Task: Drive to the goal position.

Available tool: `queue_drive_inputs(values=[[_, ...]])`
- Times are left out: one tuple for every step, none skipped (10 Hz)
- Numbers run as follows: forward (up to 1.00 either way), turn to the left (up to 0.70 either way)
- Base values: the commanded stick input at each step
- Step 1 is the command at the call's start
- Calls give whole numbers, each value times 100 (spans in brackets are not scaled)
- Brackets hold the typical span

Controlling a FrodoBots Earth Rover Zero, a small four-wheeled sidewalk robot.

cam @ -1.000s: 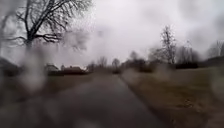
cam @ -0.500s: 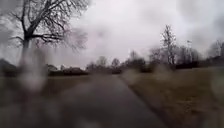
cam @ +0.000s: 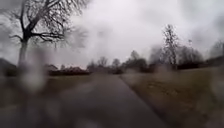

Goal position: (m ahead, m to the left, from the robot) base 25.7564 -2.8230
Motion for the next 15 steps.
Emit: queue_drive_inputs(values=[[70, 35], [70, 1], [70, 0], [70, 0], [70, 0], [70, 0], [70, 0], [70, 0], [70, 0], [70, 0], [70, 0], [70, 0], [70, 0], [70, 0], [70, 0]])
